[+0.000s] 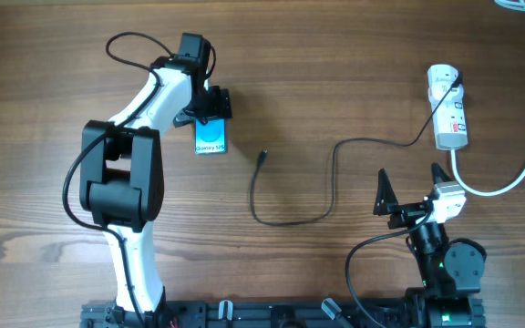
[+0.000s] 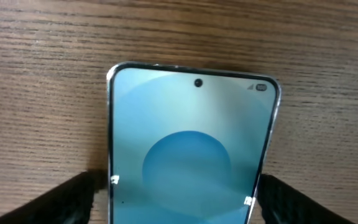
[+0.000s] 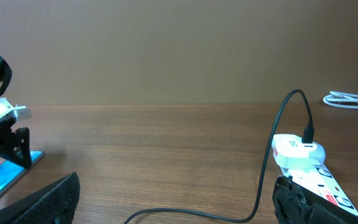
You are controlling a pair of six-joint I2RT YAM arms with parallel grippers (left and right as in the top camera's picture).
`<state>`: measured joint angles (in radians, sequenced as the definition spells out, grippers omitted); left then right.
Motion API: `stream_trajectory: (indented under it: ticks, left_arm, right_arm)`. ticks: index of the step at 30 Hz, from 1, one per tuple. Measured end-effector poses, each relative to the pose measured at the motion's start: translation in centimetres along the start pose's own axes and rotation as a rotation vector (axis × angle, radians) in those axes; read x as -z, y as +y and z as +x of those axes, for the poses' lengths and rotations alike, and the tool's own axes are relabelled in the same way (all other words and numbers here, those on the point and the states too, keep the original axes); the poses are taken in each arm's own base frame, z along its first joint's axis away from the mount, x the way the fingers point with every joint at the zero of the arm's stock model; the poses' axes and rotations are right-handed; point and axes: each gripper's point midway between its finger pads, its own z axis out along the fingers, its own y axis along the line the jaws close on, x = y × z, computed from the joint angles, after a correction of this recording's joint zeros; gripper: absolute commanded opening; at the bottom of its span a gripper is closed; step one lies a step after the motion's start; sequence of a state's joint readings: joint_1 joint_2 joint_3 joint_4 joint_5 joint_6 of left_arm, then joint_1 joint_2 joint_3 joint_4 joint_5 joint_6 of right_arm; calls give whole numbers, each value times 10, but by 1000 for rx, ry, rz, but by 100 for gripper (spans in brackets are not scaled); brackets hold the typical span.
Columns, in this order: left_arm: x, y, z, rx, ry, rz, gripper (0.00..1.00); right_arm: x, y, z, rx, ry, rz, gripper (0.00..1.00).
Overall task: Plug charger to phone and switch on socket
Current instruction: 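Lower the left gripper and close it on the phone's sides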
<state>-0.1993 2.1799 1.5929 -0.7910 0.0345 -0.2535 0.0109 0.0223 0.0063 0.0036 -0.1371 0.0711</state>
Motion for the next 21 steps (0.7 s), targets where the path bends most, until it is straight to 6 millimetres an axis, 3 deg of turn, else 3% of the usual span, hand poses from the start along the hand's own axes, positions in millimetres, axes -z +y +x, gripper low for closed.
stream_trajectory:
  ticks: [7,11,16,21]
  left_arm:
    - [0,2,5,-26,19,-6,82]
    - [0,1,12,-38,44,-17,78]
    - [1,-10,35,-79,116,-39,71]
    - [7,-11,66,-85,234,-55,72]
  right_arm:
    - [0,0,0,0,0,0,100]
    - [0,0,0,0,0,0,100]
    - [0,0,0,0,0,0,100]
    - [0,0,0,0,0,0,100]
